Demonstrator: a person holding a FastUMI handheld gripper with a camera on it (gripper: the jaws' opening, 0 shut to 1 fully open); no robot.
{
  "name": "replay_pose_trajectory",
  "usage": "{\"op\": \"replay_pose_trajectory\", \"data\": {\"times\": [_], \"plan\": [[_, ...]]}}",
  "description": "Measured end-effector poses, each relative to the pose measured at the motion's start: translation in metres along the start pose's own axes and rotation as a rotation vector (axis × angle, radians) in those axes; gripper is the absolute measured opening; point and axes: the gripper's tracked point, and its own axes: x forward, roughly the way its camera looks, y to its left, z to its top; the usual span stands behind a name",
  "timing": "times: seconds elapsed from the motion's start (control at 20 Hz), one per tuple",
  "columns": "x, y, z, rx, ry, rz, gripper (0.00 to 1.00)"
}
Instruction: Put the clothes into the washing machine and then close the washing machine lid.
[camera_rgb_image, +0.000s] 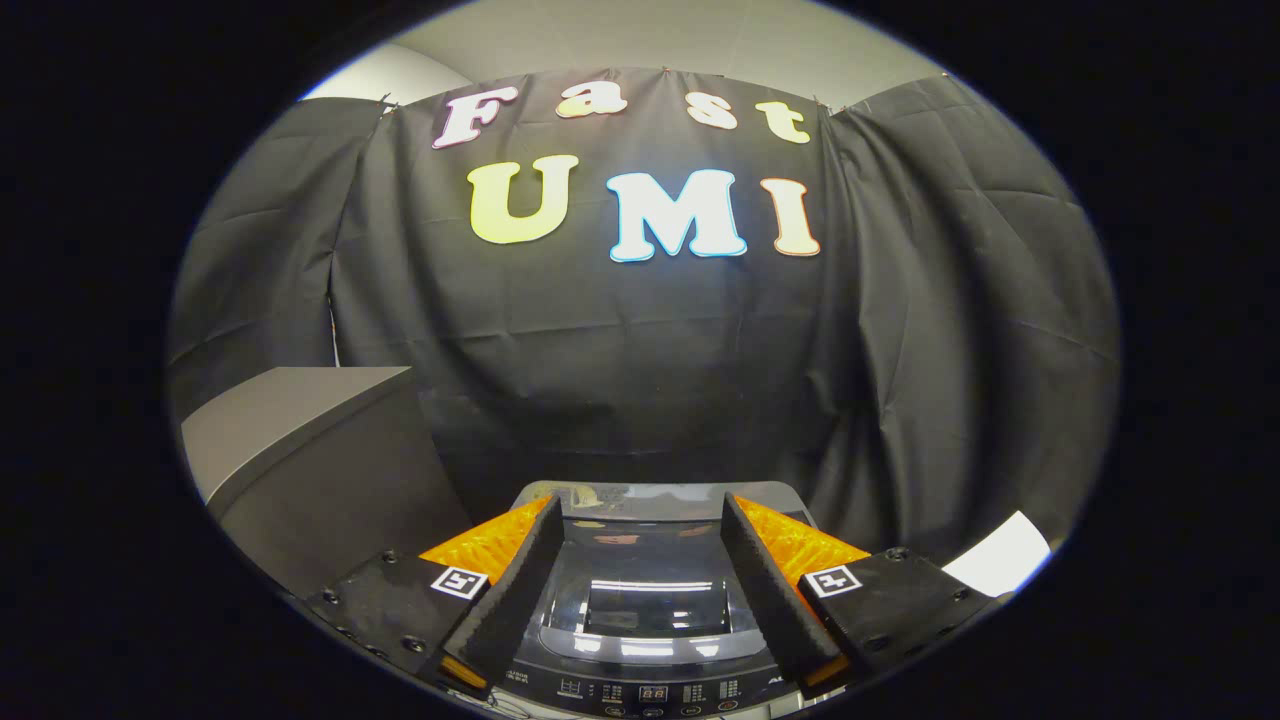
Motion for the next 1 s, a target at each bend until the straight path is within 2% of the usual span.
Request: {"op": "replay_pose_trajectory", "data": {"times": [0.45,1.0], "plan": [[-0.021,0.001,-0.001,0.014,-0.006,-0.006,0.99],[-0.104,0.016,0.068,0.005,-0.171,0.013,0.99]]}}
